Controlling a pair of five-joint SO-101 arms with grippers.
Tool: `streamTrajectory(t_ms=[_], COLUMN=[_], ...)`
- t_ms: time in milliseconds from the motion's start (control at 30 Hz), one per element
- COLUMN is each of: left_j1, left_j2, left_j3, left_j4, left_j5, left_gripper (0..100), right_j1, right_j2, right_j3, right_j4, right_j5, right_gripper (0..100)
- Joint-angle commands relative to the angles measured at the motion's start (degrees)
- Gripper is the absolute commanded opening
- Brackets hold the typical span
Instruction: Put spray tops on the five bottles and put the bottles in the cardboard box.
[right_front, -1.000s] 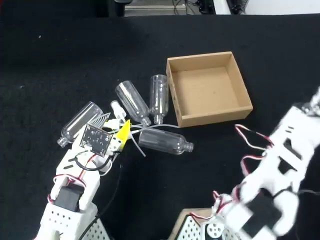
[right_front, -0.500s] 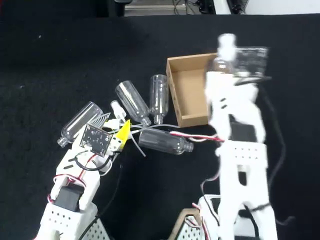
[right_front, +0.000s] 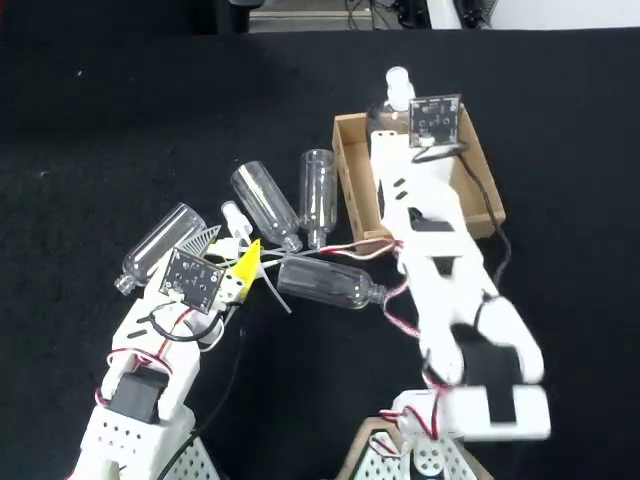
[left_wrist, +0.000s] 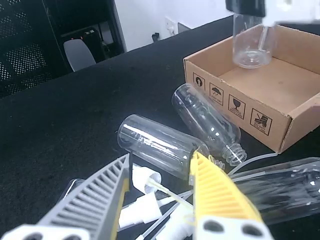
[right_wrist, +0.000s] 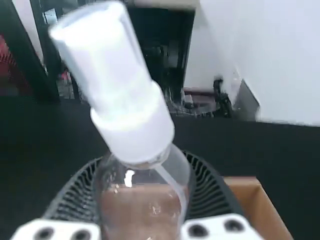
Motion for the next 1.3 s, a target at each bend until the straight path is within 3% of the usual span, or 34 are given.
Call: streamTrajectory(t_ms=[0,467,1000,1267], left_j1=[0.75,0.75,0.75,0.75], left_j2=[0.0,0.0,0.09,0.09], left_j3=[1.36,1.36,1.36,1.36], left_j4=[0.09,0.26,0.44,0.44], left_j5=[0.09,0.09,0.18,0.09], left_gripper=[19,19,19,19], right_j1=[-0.7,-5.71,-4.66,-6.68], right_j2=[3.74,20.09,27.74,27.65], right_j3=[-8.48,-18.59,-23.25,-23.34], right_j4=[-2.81,-2.81,-2.02,3.52], right_j5=[-0.26,0.26,0.18,-0.09], right_gripper=[1.1,1.1,1.4,18.8])
